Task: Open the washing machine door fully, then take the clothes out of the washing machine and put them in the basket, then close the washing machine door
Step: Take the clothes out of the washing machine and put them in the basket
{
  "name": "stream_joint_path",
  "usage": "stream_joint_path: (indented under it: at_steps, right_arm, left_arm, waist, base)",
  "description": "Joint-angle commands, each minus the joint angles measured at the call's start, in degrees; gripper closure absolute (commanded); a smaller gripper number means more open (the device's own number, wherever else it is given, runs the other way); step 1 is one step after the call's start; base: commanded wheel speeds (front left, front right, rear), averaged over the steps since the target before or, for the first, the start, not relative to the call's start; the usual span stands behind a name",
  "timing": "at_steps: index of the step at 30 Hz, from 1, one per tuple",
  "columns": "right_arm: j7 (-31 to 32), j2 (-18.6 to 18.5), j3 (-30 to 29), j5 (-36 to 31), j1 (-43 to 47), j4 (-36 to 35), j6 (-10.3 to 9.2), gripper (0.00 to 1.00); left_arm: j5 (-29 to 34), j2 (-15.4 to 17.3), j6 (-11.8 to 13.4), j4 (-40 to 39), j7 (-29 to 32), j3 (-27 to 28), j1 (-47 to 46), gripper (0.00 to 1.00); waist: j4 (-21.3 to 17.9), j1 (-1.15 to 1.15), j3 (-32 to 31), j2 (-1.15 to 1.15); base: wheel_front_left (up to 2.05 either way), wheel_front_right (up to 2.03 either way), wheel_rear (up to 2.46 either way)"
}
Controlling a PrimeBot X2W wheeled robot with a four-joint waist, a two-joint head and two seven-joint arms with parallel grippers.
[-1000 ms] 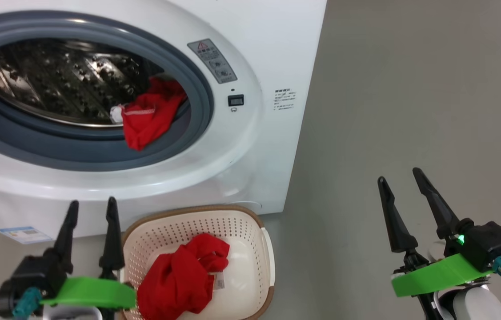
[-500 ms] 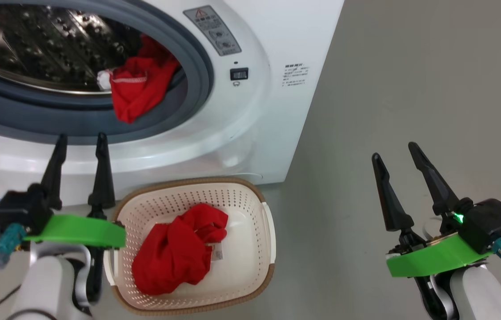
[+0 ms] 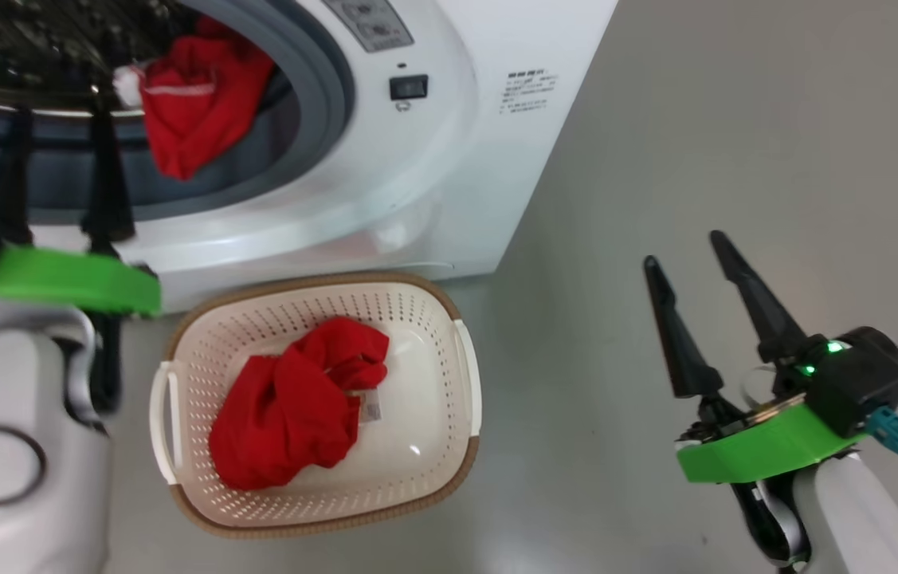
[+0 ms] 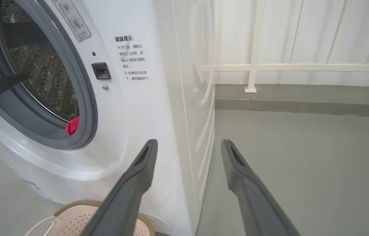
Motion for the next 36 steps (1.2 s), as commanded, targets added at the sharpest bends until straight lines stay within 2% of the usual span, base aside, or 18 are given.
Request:
stream_joint_path:
  at_steps: [1, 8, 17, 30, 36]
  right_arm:
    - [-0.36, -0.26, 2.2, 0.31, -1.28, -1.21, 0.36, 0.0]
    - [-0.36, -1.52, 6.86, 3.33, -2.75, -0.34, 0.36, 0.0]
    - [-0.36, -2.73, 9.04, 4.98, -4.49, -0.79, 0.36, 0.0]
    - [-0.36, -2.85, 10.59, 5.81, -5.39, -1.51, 0.36, 0.0]
    - [-0.36, -2.97, 11.4, 6.49, -5.59, -1.59, 0.36, 0.0]
  left_arm:
    - [0.83, 2.67, -0.68, 0.04, -0.28, 2.09, -2.58, 0.0]
    - [-2.11, 4.27, -2.51, 11.55, 0.73, 3.68, -11.84, 0.0]
    - [-5.41, 5.4, -4.19, 21.19, 11.55, 1.35, -22.33, 0.0]
    - [-6.55, 7.13, -4.76, 28.67, 24.04, -3.7, -28.48, 0.0]
    - [-5.36, 8.5, -3.89, 31.19, 26.78, -5.37, -28.98, 0.0]
  waist:
    - [-1.04, 0.0, 2.07, 0.0]
    - [-2.13, 0.0, 4.71, 0.0]
    - [-2.14, 0.0, 6.87, 0.0]
    - [-3.39, 0.0, 7.6, 0.0]
    - [-4.63, 0.0, 7.66, 0.0]
  base:
    - [0.0, 0.0, 0.0]
    - [0.0, 0.0, 0.0]
    - [0.0, 0.0, 0.0]
    - [0.0, 0.0, 0.0]
    - [0.0, 0.0, 0.0]
